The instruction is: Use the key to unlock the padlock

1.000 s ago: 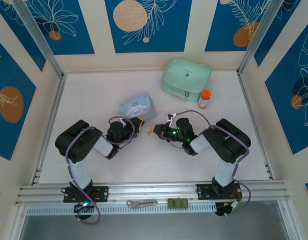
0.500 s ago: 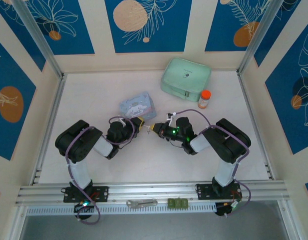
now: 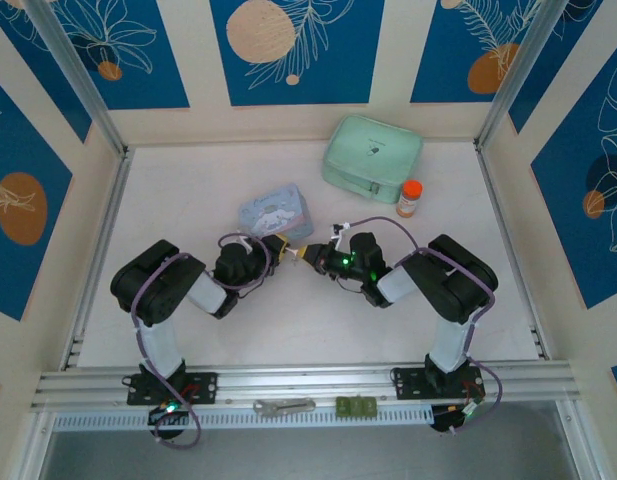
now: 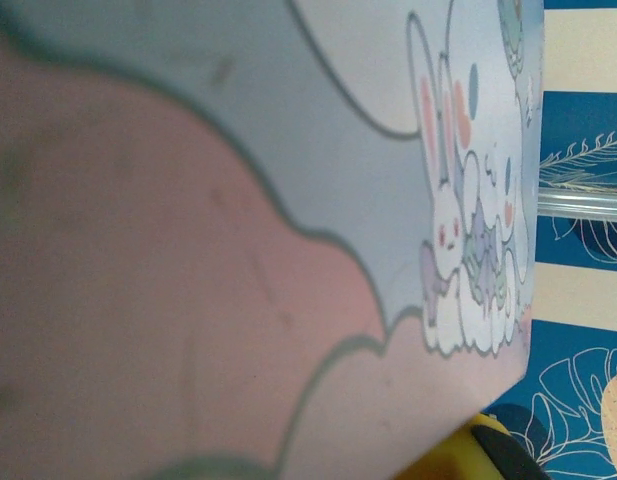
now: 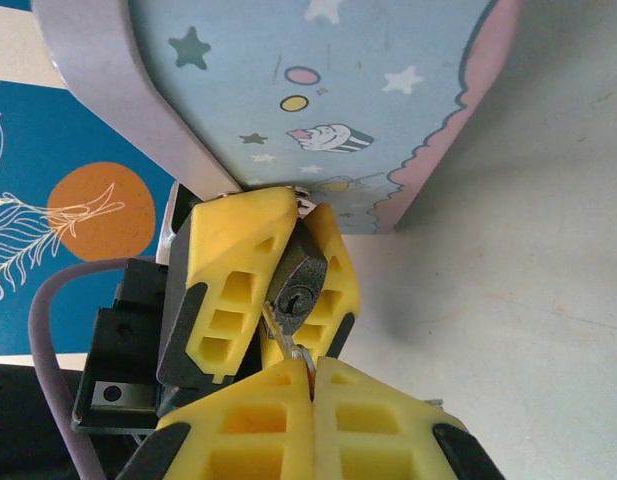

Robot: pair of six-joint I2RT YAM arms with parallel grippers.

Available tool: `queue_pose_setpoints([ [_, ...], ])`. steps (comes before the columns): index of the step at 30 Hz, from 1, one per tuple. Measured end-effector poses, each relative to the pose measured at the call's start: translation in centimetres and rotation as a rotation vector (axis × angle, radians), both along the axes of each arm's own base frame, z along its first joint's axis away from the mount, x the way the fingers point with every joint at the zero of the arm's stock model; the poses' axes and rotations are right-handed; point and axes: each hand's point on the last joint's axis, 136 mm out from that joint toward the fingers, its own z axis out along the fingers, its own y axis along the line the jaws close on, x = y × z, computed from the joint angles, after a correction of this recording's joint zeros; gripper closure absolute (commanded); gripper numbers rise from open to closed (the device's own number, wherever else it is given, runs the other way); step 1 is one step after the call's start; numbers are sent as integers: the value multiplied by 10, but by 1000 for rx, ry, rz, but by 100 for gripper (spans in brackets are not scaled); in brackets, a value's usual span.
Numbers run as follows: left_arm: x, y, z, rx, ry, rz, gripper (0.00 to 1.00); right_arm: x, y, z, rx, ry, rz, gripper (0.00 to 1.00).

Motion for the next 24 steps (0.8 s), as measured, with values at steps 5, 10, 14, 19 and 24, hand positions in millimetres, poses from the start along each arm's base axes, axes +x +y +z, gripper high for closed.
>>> queue_pose_setpoints([
  [5,0,0,0,0,0,0,100,0,-1,-1,-2,2,-6,100],
  [10,0,0,0,0,0,0,100,-3,-4,-1,-6,5,-11,100],
  [14,0,0,0,0,0,0,100,-4,-5,-3,-9,9,-12,100],
  [19,-1,-1,0,0,-1,-1,100,-4,-5,-3,-10,9,-12,100],
  [24,-1,-1,3,-1,-3,-2,100,-4,-5,-3,-10,9,-12,100],
])
